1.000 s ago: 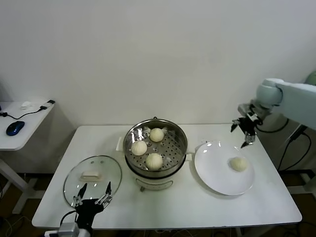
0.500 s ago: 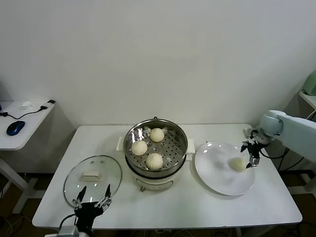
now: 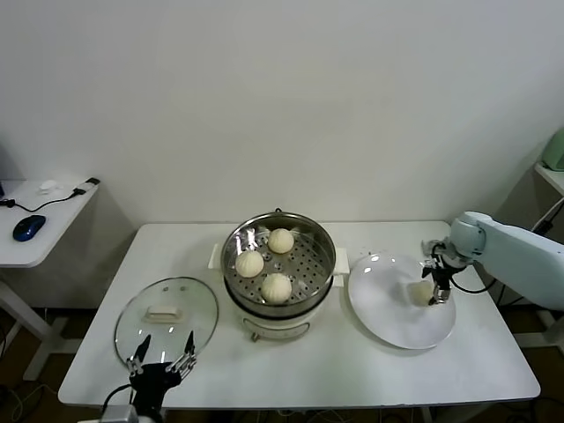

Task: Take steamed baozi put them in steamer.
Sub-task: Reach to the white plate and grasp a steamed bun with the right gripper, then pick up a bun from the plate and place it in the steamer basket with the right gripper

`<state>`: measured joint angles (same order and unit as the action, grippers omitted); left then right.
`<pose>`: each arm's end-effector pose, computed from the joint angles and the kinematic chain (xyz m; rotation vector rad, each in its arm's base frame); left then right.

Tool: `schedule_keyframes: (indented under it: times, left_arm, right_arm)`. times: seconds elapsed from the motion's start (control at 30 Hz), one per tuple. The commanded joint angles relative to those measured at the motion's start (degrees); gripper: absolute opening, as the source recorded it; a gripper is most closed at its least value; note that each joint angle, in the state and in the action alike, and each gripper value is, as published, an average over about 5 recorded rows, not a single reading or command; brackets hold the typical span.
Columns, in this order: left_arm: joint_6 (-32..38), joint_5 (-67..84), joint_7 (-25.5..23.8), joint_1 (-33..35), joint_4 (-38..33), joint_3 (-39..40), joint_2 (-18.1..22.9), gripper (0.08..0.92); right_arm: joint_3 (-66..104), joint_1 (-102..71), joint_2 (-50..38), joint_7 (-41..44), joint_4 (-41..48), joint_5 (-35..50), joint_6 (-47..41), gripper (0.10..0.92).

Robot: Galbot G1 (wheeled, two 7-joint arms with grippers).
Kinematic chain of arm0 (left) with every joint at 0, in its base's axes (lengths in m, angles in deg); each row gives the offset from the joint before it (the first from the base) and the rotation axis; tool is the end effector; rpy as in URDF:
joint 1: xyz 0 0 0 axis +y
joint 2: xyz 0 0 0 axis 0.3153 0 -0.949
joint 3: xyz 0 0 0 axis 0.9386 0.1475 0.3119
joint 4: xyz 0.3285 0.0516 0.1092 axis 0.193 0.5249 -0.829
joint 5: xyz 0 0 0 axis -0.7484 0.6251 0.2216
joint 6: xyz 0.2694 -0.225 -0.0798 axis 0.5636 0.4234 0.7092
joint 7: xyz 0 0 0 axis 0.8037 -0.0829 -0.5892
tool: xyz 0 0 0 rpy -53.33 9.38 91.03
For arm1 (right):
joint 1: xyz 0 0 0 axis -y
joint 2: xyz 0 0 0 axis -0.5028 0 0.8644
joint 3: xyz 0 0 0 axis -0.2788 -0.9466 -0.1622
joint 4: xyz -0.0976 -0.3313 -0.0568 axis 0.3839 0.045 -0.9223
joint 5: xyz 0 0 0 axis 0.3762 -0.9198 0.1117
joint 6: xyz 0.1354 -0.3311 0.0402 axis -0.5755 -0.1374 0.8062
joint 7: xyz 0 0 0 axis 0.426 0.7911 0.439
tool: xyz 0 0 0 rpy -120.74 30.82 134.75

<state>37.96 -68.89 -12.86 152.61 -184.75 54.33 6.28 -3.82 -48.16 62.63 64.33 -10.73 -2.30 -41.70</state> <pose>0.1135 0.0230 -0.2919 0.1344 -2.7839 0.0404 0.5487 -0.2182 -0.2395 1.0807 -1.3431 1.2082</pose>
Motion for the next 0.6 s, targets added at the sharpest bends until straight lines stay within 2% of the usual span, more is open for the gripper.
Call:
schedule_keyframes:
  times: [0.03, 0.13, 0.3, 0.6]
  left_arm:
    - [0.0, -0.03, 0.02, -0.01, -0.02, 0.2, -0.06, 0.823]
    - [0.05, -0.32, 0.03, 0.0, -0.02, 0.32, -0.04, 0.823]
    - [0.28, -0.92, 0.04, 0.03, -0.03, 0.47, -0.07, 0.823]
    - [0.4, -1.03, 0.08, -0.32, -0.04, 0.82, -0.87, 0.823]
  right_arm:
    - [1.35, -1.2, 0.63, 0.24, -0.15, -0.83, -0.83, 0.731]
    - [-0.35, 1.13, -0.06, 0.88, -1.74, -0.09, -0.98, 0.662]
    - [-6.22, 9.92, -0.39, 1.73, -5.32, 3.92, -1.22, 0.612]
    - [-31.97, 48.04, 7.56, 3.32, -22.73, 33.72, -4.7, 0.602]
